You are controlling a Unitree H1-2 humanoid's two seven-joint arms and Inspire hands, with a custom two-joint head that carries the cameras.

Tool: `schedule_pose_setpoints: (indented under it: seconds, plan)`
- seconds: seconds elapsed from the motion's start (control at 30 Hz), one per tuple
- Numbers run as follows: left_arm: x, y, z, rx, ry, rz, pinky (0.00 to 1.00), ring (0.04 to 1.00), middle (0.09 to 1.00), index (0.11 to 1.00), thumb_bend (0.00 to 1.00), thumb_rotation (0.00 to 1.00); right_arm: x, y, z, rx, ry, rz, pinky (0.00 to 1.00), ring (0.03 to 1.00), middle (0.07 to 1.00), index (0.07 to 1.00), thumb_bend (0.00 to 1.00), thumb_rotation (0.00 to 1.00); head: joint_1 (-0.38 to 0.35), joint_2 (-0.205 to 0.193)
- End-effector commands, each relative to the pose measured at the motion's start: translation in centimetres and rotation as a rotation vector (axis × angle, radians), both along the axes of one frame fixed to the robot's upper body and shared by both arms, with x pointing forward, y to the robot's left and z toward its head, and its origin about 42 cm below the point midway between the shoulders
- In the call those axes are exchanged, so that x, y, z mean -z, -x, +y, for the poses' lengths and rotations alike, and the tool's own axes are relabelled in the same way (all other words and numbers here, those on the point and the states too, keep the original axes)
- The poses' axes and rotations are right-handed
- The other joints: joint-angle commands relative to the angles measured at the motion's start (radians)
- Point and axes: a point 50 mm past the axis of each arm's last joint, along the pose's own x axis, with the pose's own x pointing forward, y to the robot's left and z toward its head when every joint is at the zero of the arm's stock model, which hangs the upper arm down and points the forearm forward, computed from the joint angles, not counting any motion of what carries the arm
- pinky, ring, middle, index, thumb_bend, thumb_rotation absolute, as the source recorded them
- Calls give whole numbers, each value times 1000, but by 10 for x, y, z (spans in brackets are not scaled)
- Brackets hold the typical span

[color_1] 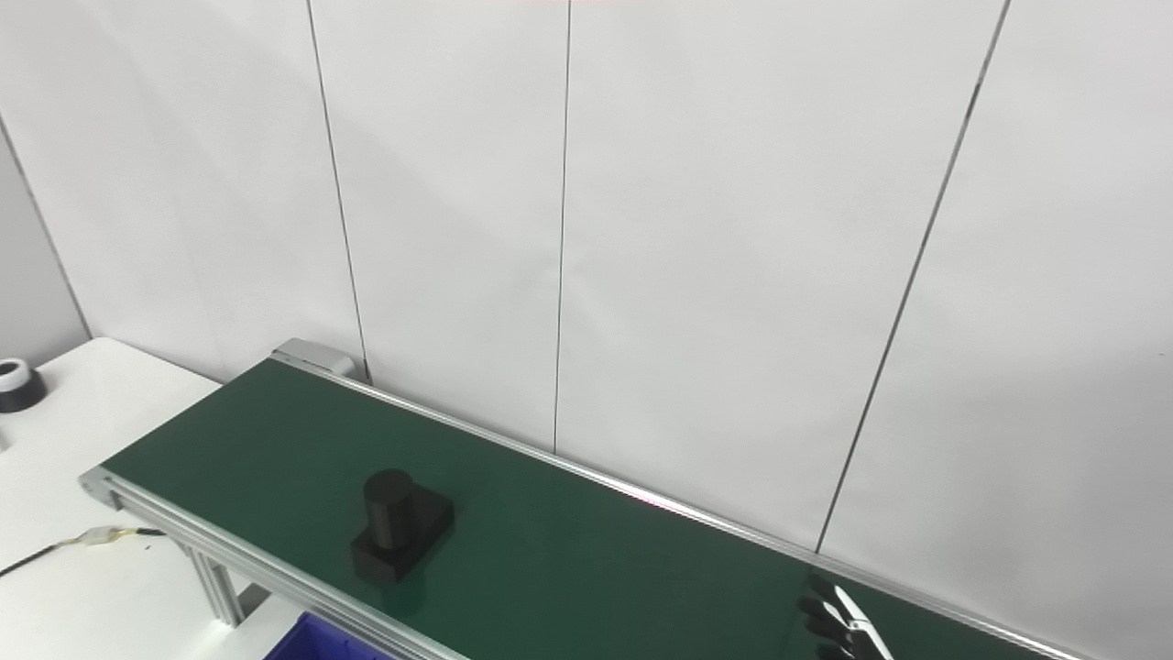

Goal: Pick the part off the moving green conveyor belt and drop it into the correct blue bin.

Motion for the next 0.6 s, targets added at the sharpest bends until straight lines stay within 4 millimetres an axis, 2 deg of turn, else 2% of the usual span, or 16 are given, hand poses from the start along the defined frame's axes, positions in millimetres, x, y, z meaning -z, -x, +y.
schedule_pose_setpoints:
  seconds: [0.0,0.2,0.27,0.57]
  plan:
    - [-12,-7,0,-1,7,-79,618,693,737,791,697,368,-16,-10,8,-13,-12,-41,787,849,860,910,596,498,-4,3]
    - [-13,-6,4,6,-15,-81,630,695,736,793,703,401,-15,-22,20,-17,-6,-26,800,861,860,902,626,495,-32,14]
    - [-13,-6,5,8,-22,-82,637,692,734,797,724,438,-14,-27,25,-19,-2,-15,797,860,860,901,648,526,-42,18]
    - [-15,-5,10,5,-15,-61,646,691,741,806,736,462,-8,-47,51,-27,-7,27,788,870,872,903,664,523,-86,37]
